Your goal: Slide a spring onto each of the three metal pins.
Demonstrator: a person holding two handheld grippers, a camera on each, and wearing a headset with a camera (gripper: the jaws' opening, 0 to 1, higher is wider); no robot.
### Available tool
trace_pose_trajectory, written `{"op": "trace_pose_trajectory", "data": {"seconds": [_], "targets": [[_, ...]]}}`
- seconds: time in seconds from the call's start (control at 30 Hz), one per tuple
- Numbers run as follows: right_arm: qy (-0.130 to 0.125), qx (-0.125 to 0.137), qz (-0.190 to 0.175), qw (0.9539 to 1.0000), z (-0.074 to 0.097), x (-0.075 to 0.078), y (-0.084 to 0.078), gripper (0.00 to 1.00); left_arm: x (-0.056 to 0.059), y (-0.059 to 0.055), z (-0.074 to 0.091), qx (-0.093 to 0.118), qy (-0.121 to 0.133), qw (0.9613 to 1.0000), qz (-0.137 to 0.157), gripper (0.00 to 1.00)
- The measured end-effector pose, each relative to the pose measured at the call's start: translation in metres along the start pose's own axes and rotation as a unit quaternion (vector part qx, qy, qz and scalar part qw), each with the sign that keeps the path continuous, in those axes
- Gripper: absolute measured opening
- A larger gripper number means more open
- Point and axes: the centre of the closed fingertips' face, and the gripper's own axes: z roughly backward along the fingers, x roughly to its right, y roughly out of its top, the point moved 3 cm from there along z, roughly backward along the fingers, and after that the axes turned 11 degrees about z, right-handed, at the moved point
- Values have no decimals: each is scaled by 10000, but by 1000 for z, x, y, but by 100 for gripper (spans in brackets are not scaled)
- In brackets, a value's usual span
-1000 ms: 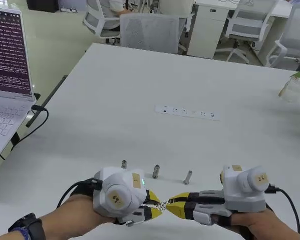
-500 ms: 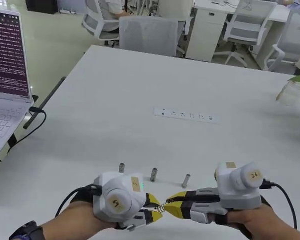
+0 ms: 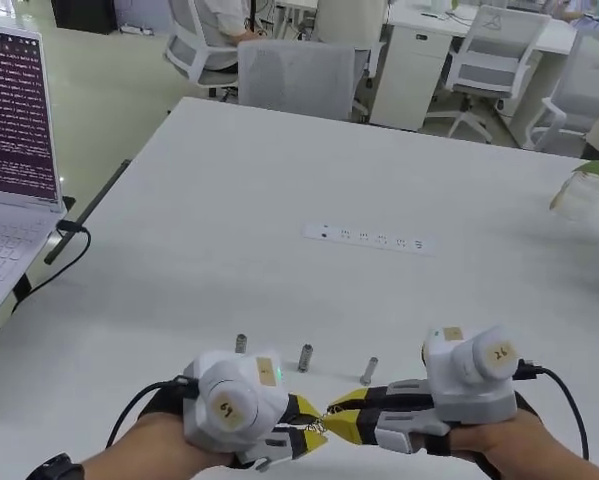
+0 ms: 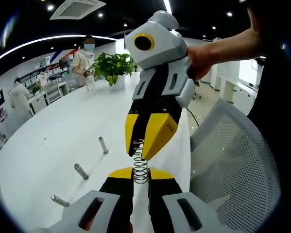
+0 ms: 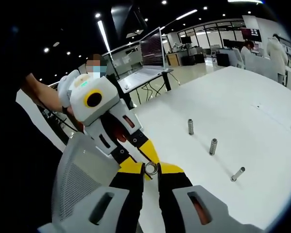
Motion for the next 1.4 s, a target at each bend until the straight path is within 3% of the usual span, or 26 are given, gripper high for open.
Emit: {"op": "trace_pose_trajectory", "data": {"seconds": [0.2,0.33,0.63,0.87,1.0,1.2,1.4], "targets": [[59,-154,269,9995,4,-1,5,8,0,4,0,110,-12,9999,53,2],[117,-389,624,9972,8,0,8,9,2,9,0,208,-42,9997,69,2],[212,-639,987,9928,23,5,14,13,5,24,-4,413,-87,9991,76,2],[279,-882,1290,9873,36,7,18,19,9,39,-10,572,-139,9983,17,2],[343,-1112,1501,9818,44,9,18,21,13,48,-14,657,-187,9977,-3,2],[398,-1296,1597,9778,51,13,17,22,16,53,-17,679,-240,9974,-69,2],[517,-1524,1812,9702,56,13,17,22,17,58,-20,684,-285,9972,-127,2]]}}
